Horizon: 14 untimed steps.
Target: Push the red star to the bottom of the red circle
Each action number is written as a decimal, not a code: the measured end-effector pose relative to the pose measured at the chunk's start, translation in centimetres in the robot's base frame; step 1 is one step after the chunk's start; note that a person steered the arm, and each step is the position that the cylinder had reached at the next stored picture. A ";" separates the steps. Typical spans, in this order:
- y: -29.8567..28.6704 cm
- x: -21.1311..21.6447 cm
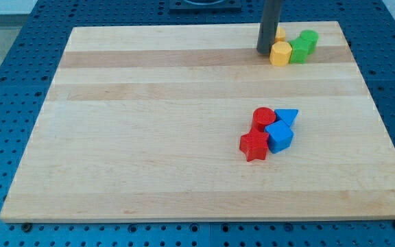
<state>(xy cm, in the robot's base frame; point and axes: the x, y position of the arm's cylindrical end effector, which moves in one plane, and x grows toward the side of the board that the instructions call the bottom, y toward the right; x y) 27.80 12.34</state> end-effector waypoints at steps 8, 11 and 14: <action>-8.1 26.7; -9.5 25.5; -7.4 26.0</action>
<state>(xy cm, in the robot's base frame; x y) 53.81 4.99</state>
